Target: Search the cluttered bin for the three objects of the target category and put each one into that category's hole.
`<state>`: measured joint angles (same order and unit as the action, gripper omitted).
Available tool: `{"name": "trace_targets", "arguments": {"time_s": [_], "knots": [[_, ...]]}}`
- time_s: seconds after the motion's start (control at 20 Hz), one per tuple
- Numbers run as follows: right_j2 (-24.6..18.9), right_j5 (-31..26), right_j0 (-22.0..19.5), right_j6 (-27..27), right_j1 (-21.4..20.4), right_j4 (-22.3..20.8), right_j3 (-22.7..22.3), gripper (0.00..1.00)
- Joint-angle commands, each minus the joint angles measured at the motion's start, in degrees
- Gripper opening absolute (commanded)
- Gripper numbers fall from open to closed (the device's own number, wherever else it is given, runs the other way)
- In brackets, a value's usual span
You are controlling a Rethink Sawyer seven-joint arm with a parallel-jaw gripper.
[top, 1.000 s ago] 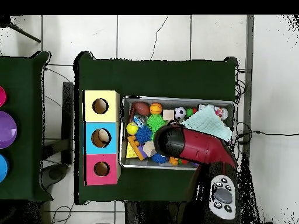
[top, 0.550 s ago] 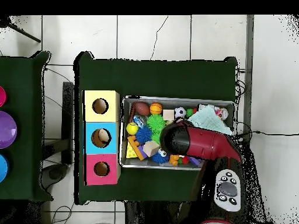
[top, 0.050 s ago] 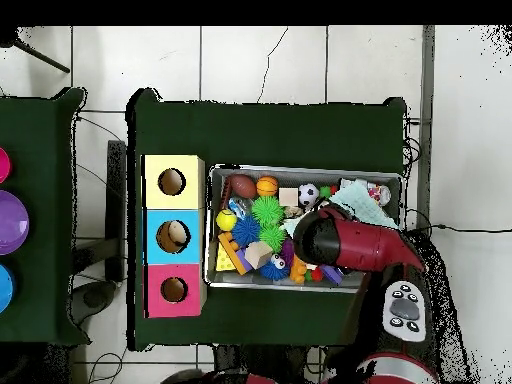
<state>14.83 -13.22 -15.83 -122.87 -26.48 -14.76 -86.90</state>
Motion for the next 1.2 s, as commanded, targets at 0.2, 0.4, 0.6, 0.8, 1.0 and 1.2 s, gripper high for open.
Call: {"name": "trace_targets", "arguments": {"time_s": [0.2, 0.4, 0.6, 0.8, 1.0, 1.2], "knots": [[-2.79, 0.03, -1.49, -1.75, 7.03, -2.45, 2.74, 1.00], [-2.53, 1.47, -1.71, -3.23, 9.11, -1.96, 1.65, 1.00], [-0.86, 2.16, -1.29, -5.00, 11.78, -1.07, 2.39, 1.00], [-0.47, 2.99, -2.29, -5.52, 14.49, -0.28, 4.29, 1.00], [-1.43, 4.23, -3.84, -5.13, 15.56, -0.16, 5.67, 1.00], [-1.37, 4.57, -3.77, -4.67, 15.67, -0.82, 6.04, 0.00]]}}
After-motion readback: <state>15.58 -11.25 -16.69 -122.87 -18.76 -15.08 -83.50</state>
